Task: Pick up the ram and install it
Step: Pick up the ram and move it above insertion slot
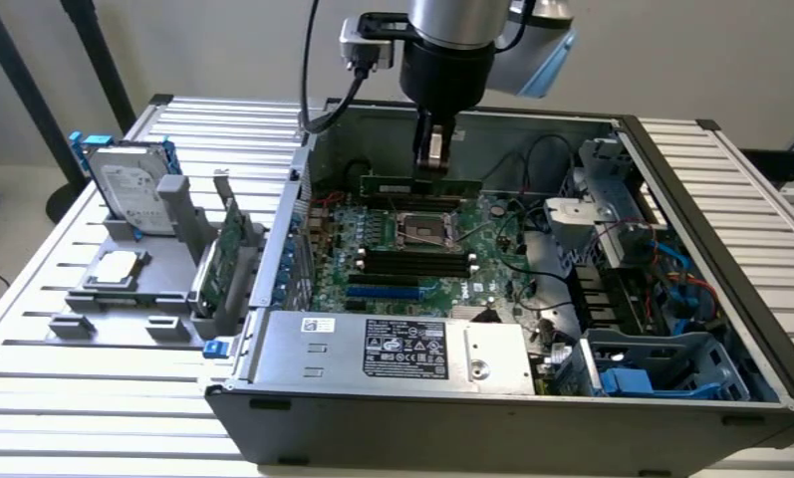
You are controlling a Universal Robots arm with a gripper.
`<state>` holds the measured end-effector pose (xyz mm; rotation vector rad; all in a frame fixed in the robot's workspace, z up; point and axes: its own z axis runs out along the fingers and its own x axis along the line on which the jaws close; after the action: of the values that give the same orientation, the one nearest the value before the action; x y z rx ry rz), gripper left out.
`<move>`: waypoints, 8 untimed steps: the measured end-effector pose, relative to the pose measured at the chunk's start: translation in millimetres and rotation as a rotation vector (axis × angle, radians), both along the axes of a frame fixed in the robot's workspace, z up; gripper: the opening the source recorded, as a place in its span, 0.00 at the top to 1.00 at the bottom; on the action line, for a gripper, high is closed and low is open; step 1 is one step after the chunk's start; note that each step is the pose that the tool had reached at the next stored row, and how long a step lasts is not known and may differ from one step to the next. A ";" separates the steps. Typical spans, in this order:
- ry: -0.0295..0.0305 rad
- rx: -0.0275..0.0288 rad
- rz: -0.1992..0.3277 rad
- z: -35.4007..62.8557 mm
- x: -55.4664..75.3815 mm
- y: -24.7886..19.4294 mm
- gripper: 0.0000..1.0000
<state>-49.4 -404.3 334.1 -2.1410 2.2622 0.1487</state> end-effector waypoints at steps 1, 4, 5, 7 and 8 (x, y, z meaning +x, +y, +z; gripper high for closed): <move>-0.0004 -0.0043 -0.002 -0.8 0.1 0.2 0.86; -0.0015 -0.0142 -0.013 -3.2 0.5 1.2 0.86; -0.0018 -0.0165 -0.016 -4.1 0.8 1.9 0.86; -0.0021 -0.0200 -0.021 -6.1 1.5 3.8 0.86; -0.0021 -0.0212 -0.022 -7.1 2.0 5.0 0.86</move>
<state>-47.3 -399.4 327.0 -2.1244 2.2957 0.1226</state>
